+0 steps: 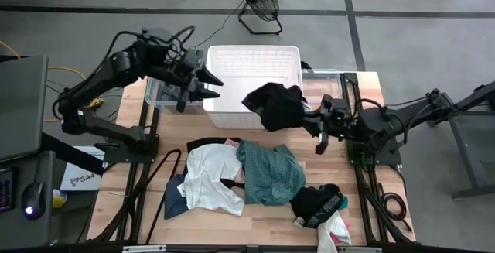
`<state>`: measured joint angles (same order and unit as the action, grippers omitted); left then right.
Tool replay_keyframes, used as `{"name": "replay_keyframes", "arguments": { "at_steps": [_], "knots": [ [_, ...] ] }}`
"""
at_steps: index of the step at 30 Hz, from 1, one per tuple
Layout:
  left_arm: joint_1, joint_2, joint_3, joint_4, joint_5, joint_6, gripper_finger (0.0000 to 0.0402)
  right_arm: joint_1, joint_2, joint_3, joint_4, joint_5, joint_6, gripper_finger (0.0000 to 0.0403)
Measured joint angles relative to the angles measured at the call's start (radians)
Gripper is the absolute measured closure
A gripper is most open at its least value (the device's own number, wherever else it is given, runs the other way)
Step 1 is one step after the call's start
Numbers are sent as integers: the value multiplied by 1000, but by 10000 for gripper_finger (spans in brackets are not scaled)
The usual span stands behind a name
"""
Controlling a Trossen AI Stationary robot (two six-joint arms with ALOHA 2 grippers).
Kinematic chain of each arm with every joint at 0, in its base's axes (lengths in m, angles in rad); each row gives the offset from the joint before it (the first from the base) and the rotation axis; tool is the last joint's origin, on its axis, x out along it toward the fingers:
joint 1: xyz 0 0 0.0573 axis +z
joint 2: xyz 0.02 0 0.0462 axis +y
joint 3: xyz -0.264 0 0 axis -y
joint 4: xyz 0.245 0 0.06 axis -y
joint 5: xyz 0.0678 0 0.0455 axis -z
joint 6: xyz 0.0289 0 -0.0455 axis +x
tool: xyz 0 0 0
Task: Pick & Place Cloths
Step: Put the top black boxers into the transparent bin
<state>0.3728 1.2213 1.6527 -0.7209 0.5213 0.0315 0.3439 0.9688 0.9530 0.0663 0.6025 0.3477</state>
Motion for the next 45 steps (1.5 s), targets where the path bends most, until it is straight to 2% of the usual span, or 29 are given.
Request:
{"name": "replay_keyframes", "arguments": {
  "at_steps": [11,17,20,23,30,34,41,45],
  "knots": [
    [-68,76,0,20,2,68,217,-120,206,297,-353,-125,-21,383],
    [-68,87,0,24,0,106,217,-155,290,394,-480,-166,-15,383],
    [-68,87,0,45,1,126,216,-161,308,413,-483,-167,-27,383],
    [-68,87,0,76,0,127,198,-175,315,426,-480,-168,-34,383],
    [-68,116,0,120,-23,156,112,-204,315,429,-465,-168,-35,383],
    [-78,151,0,150,-64,179,81,-219,323,429,-401,-190,-36,383],
    [-113,199,0,204,-160,209,73,-249,390,429,-302,-280,-34,383],
    [-114,202,0,195,-147,202,73,-255,414,429,-234,-290,-40,383]
  ]
}}
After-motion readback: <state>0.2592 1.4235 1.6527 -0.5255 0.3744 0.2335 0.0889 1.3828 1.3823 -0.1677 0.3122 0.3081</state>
